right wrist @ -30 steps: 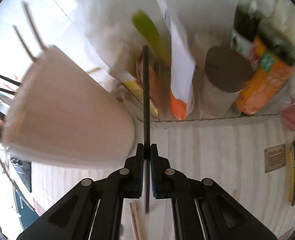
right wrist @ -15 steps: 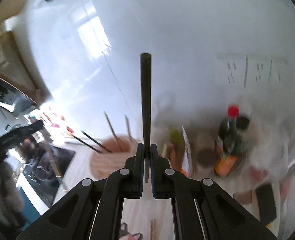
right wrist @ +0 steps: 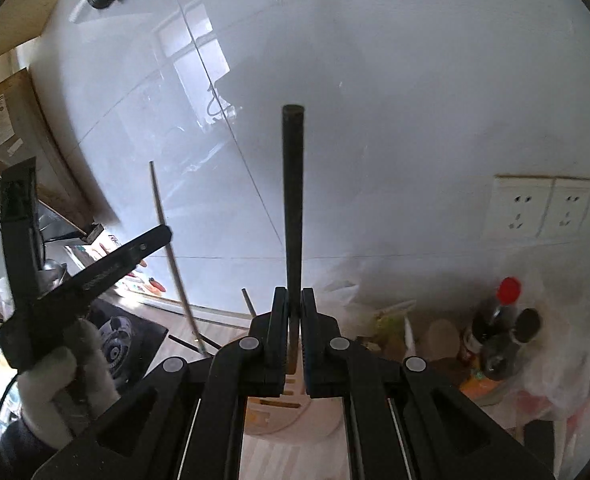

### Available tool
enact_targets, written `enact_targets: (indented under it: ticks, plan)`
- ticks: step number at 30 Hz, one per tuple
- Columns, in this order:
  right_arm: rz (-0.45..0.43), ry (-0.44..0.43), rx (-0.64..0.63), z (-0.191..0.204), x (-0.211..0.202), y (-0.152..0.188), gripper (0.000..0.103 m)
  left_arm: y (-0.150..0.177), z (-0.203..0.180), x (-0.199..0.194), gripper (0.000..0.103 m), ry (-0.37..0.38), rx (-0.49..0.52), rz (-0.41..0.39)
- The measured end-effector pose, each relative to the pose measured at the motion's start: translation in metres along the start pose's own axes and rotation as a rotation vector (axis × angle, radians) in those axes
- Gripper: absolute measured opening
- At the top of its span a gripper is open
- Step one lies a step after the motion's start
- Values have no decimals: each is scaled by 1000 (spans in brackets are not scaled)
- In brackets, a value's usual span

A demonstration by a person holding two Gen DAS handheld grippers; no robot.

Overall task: Organize utensils
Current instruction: 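Lower the wooden chopstick into the holder with the left tool while the right tool lowers the dark one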

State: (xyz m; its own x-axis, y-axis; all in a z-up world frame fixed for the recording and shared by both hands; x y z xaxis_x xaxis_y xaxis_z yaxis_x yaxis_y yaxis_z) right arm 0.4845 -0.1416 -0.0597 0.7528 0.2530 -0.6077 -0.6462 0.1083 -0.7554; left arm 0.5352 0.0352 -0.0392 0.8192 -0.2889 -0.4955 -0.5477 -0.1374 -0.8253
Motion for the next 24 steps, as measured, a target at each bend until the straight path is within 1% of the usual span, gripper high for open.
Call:
enact_targets:
  ticks: [3,7,11,15,19,24]
  plan:
    - [4,-1,-3,2,14,0,6,-1,5,6,4,-4,14,-20]
    - [15,-4,-10,8,27,4,6,4,7,16,4,-2,29,-16]
    - [42,-1,-22,14,41,11,6,12,7,24,5,-16,70,-16]
    - [73,-6,-37,21,50,19,6,21,2,33,5,-11,109,-8]
    - [80,-1,-58,27,52,23,6,25,-3,37,5,-18,166,-23]
    - [69,1,-53,29,50,20,6,16,-6,41,5,-24,199,-45]
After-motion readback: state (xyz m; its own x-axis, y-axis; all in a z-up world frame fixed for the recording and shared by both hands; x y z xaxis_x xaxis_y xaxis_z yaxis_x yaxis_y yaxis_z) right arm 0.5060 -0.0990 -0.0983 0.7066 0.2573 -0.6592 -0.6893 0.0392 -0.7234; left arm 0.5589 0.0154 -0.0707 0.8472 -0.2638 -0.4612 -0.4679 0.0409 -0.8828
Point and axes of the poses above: each gripper's, at about its wrist camera, not at the fingertips, and x roughly the way its jaws point, z to its left, y to its underside, the point moved 10 cm from there along x, roughly the way its jaws point, and after that the axes turned 5 degrees about y, right-handed, at the moved point
